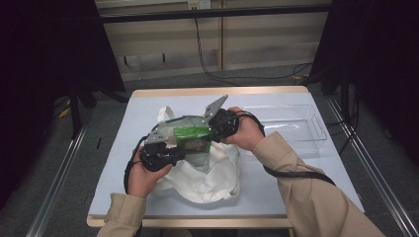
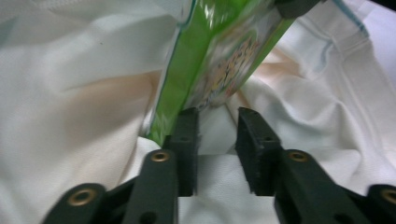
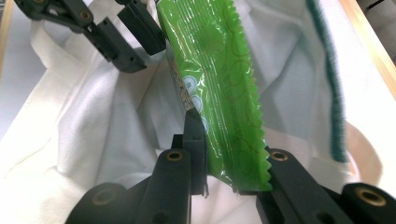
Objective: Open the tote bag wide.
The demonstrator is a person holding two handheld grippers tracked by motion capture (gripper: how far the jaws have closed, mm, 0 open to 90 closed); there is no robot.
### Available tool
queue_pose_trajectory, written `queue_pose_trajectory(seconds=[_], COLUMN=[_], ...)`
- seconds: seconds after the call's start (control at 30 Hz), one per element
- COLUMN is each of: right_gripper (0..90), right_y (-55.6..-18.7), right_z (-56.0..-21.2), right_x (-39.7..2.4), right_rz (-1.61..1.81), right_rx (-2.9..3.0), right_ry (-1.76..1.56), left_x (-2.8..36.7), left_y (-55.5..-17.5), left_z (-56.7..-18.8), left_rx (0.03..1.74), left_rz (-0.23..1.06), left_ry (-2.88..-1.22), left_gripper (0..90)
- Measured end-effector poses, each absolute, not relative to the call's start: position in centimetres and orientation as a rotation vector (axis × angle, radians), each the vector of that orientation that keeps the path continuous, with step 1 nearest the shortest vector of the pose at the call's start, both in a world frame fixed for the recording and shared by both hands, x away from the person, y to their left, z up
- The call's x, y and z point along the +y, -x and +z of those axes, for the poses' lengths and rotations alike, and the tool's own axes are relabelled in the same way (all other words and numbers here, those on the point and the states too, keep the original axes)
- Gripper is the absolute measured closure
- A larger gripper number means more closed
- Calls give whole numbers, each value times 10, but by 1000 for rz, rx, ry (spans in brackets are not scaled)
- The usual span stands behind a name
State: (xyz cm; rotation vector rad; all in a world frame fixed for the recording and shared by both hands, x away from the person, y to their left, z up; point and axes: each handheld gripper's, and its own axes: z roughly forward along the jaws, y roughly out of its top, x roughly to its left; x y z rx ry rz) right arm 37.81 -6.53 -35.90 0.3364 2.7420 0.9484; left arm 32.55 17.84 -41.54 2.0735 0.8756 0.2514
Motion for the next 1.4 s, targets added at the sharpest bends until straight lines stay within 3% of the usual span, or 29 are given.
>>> queue_pose_trajectory(seconds=[0.3, 0.37, 0.77, 0.97, 1.17, 1.4], right_gripper=[801, 801, 806, 806, 806, 806], right_y=[-382, -383, -383, -378, -373, -367], right_z=[-337, -336, -313, -302, -298, -291], right_x=[-68, -70, -83, -95, -111, -128], right_rz=[906, 914, 930, 903, 883, 924], right_rx=[2777, 2779, 2797, 2811, 2823, 2837], right_ry=[-379, -401, -492, -501, -530, -556], left_x=[177, 177, 176, 172, 168, 163], left_y=[-323, -325, -328, -329, -328, -330], left_z=[-410, -410, -417, -420, -424, -424], left_rx=[875, 873, 888, 879, 881, 892], left_rz=[243, 268, 328, 321, 277, 276], left_ry=[-2055, -2060, -2092, -2095, -2104, -2099], left_gripper=[477, 388, 188, 124, 140, 97])
